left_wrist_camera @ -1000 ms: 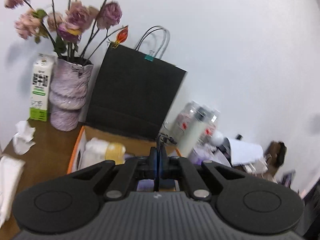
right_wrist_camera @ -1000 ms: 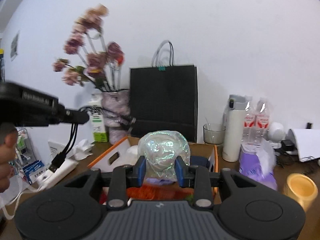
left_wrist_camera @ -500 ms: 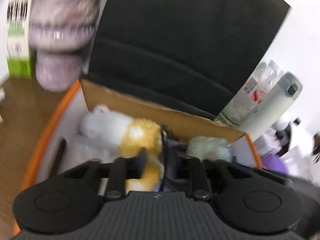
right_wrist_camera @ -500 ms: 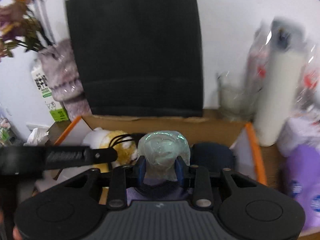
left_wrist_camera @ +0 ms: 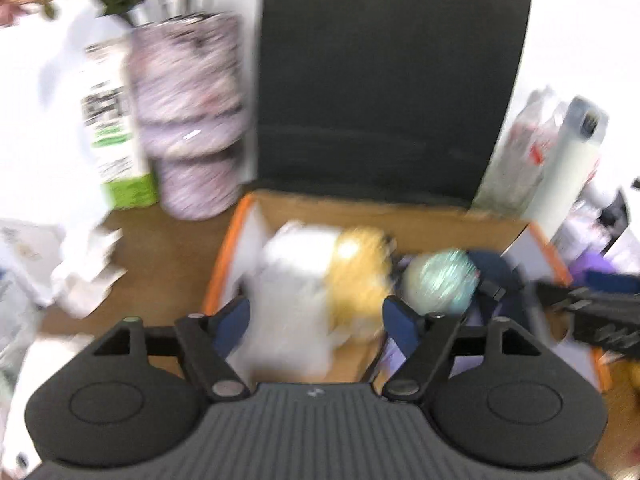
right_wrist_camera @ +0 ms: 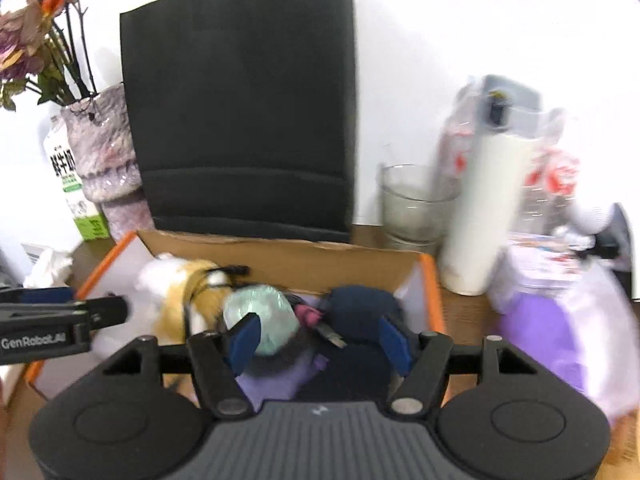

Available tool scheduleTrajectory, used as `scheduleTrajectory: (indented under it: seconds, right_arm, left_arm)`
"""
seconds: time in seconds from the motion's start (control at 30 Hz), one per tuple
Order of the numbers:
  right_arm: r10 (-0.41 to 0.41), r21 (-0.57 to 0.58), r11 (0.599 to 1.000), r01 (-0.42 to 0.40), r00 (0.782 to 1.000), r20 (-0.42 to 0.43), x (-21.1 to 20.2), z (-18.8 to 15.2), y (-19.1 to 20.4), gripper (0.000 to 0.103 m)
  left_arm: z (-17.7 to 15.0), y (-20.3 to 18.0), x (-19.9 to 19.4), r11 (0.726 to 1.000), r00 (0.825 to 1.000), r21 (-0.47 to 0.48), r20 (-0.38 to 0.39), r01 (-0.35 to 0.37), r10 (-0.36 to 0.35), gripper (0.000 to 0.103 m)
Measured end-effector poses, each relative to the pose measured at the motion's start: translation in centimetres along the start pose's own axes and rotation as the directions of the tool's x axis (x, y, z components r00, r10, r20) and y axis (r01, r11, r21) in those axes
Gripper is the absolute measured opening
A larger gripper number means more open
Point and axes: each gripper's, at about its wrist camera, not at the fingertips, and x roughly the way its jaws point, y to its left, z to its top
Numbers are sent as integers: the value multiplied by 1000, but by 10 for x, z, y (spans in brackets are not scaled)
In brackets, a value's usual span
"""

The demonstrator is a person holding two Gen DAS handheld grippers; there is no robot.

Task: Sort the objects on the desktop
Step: 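Carry the bag and cable into the box while both tools open to release, then withdraw both open tools from the box back over the desk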

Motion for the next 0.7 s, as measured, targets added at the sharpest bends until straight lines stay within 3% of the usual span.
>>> scheduleTrajectory:
  seconds: [0.13, 0.23, 0.43, 0.6, 0.7]
  right_arm:
    - [-61, 25, 998, 60, 998, 31, -39, -38, -9, 67]
    - [-2, 40, 999, -1, 998, 69, -73, -79, -5, 73]
    - [51, 43, 998, -55, 995, 91, -131, -173, 16, 78]
    - [57, 14, 998, -58, 995, 87, -166, -243, 35, 78]
    - [53, -40, 998, -49, 993, 106, -187, -273, 40, 78]
  left_arm:
    - [-50, 6, -37, 999, 1000, 20, 18, -26, 26, 86]
    - [-93, 10, -68, 1000, 999, 24, 47, -4, 3, 101]
    - [-182, 18, -123, 999, 997, -9, 75, 31, -30, 102]
    - [-233, 19, -155, 999, 994, 22, 100, 44, -46, 103]
    - [-261, 19, -171, 994, 987, 49, 121, 102, -107, 103]
